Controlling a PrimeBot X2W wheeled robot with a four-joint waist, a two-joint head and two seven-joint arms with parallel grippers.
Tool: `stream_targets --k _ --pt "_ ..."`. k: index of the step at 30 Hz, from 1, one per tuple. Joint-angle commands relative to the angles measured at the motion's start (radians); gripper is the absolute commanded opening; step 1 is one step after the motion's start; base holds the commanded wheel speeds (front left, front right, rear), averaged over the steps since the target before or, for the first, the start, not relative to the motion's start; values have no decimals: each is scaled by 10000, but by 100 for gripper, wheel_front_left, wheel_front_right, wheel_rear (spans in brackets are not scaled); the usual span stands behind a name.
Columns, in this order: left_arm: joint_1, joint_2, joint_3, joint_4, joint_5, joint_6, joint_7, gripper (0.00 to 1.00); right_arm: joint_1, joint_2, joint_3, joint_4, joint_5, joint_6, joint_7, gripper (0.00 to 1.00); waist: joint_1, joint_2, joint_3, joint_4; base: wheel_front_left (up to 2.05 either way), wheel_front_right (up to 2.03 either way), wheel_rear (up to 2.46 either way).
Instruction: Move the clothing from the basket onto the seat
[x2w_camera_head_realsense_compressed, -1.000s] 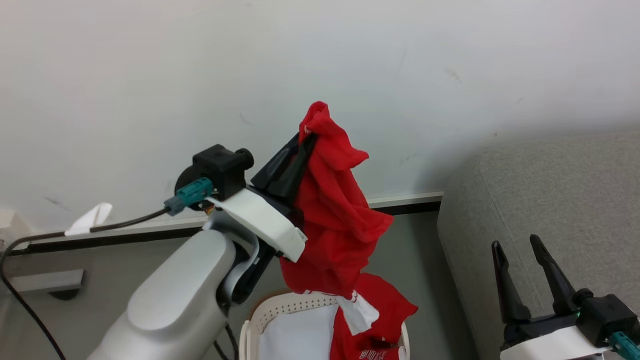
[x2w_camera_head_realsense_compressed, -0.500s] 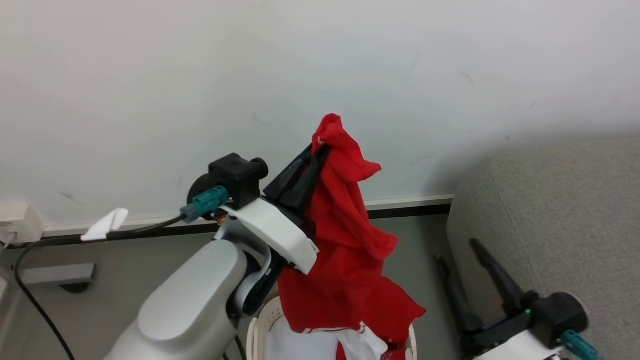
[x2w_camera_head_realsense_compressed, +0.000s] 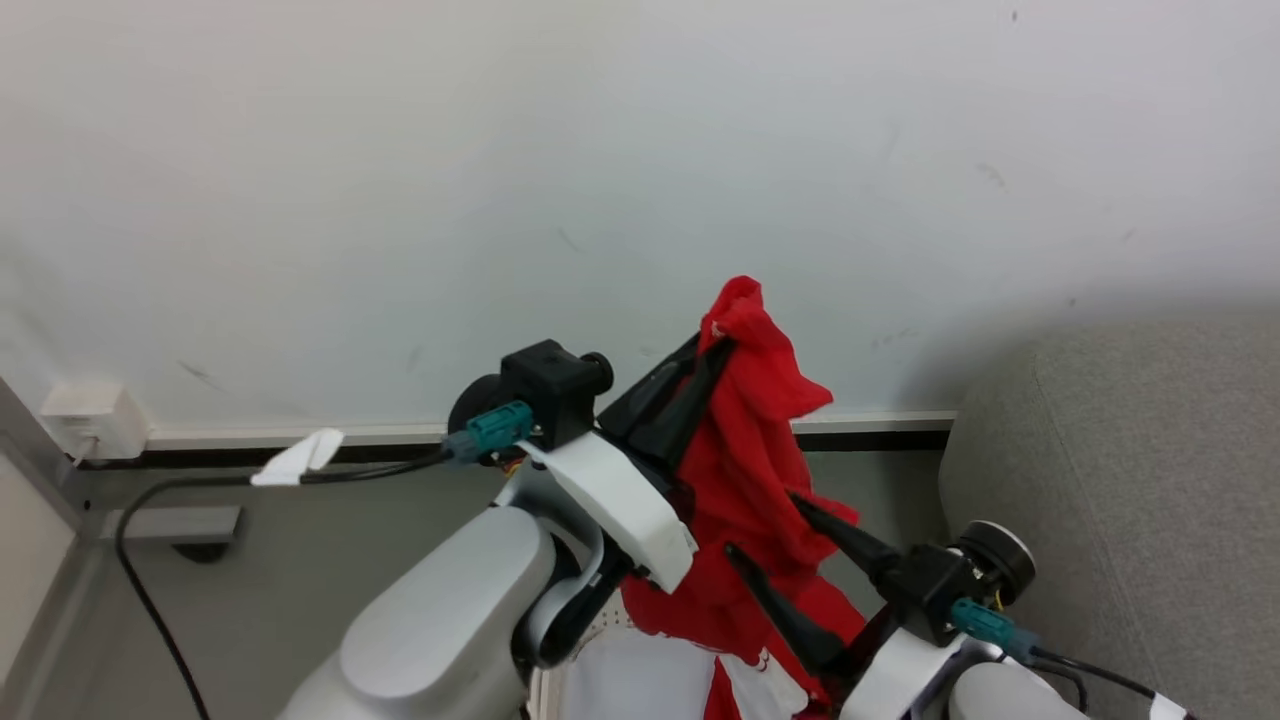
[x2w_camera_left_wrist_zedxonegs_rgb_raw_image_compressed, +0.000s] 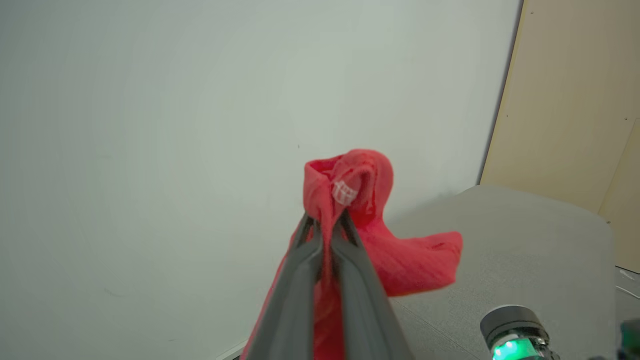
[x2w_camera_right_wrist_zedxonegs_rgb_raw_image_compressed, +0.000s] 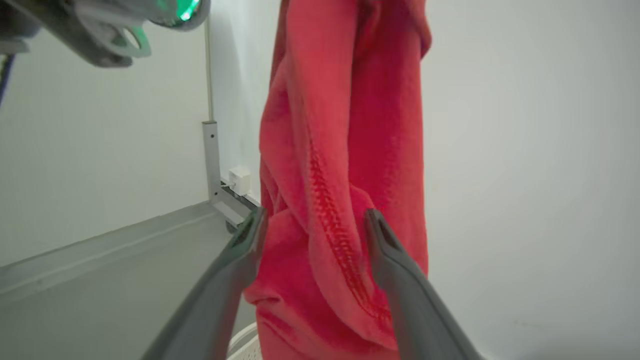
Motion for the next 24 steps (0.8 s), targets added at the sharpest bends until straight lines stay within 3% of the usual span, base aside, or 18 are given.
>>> stream_targets --k 1,9,10,11,12,24 --pt "-37 -23 -60 12 60 -41 -26 0 -332 70 324 358 228 -21 9 100 -1 -1 -29 110 0 0 0" --pt "-56 -340 -488 118 87 -216 54 0 -1738 665 2341 3025 1461 -21 11 100 -1 -1 -145 669 0 0 0" --pt "-69 -370 -508 130 71 -215 60 0 -1854 745 2512 3303 1679 -21 11 75 -1 -1 -164 719 0 0 0" --pt "-78 -393 -520 136 54 -217 67 0 -1950 816 2587 3510 1930 -21 9 6 -1 -1 -177 760 0 0 0" --pt "-87 -404 -532 138 43 -214 74 0 -1991 897 2645 3642 2183 -21 10 0 -1 -1 -186 790 0 0 0" --pt "-25 -161 -449 159 -37 -27 54 0 -2208 927 2211 3385 2865 -21 4 0 -1 -1 -182 748 0 0 0"
